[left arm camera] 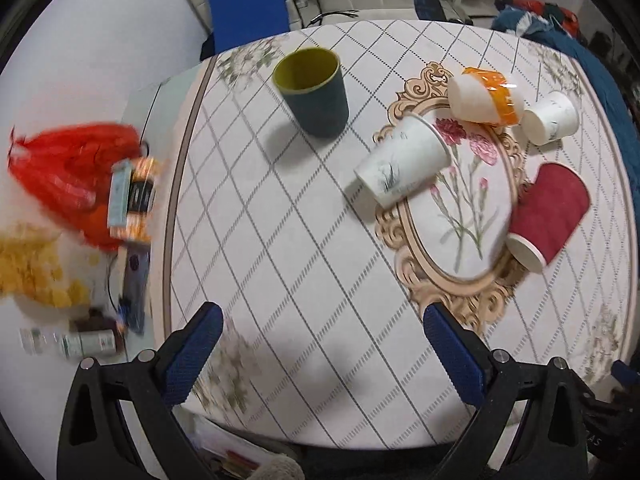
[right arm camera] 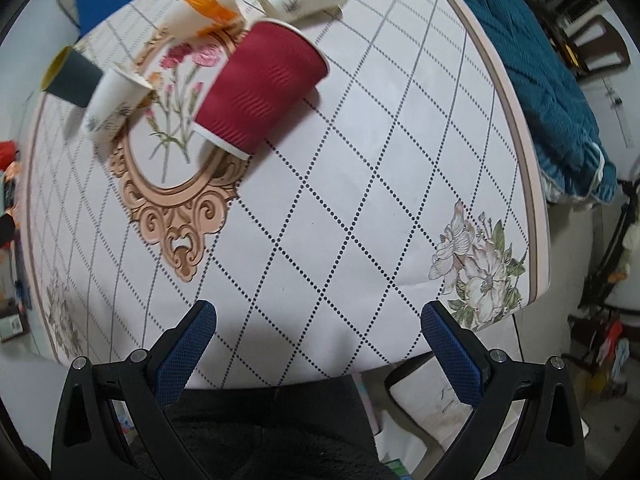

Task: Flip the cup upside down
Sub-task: 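Move the left tool toward the upright white paper cup on the table, then close the left gripper around the white paper cup's body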

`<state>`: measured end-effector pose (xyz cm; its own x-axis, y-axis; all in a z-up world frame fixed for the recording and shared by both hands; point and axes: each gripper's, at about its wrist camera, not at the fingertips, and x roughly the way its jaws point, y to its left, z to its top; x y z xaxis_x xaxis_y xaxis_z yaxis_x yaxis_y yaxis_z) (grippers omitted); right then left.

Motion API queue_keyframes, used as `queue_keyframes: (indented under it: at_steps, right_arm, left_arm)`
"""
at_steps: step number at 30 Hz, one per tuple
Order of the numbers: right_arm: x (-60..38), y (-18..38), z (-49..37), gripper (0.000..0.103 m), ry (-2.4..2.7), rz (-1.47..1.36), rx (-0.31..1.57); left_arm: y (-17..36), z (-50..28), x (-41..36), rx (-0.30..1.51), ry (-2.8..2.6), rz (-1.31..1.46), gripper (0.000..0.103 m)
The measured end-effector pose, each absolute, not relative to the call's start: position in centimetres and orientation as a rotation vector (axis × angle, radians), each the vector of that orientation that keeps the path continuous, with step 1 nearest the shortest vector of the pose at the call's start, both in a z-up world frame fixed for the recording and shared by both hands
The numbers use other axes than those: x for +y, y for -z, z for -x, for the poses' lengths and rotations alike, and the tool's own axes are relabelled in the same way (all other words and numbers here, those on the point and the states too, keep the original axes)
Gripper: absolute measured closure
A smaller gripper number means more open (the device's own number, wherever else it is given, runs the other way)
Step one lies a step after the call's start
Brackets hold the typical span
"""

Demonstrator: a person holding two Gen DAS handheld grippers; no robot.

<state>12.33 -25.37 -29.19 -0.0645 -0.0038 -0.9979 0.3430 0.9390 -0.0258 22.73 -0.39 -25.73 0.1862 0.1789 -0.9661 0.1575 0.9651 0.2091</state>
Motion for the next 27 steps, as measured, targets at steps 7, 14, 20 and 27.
queue_keyframes:
  at_steps: [7,14,20,27]
  right_arm:
    - [-25.8,31.1,-14.6,0.0,0.335,-0.278,1.645]
    - [-26.2,31.7,-17.1,0.0,0.362,-0.254,1.648]
    - [-26.8,32.5,-18.7,0.0,0.391,-0.239,1.659]
    - [-27.5,33.3,-19.3,0.0,0.406,-0.245,1.676]
  left_arm:
    - [27.0,-27.6,-3.0,1.316,0.097,-0.549,0.0]
    - [29.4,-30.1,-7.6,1.249,0.286,-0.857,0.0]
    - [32.0,-31.6,-9.8,1.266,0.369,-0.984,0.0]
    - [34.6,-32.9,-11.5,1.324,0.424,-0.985,0.0]
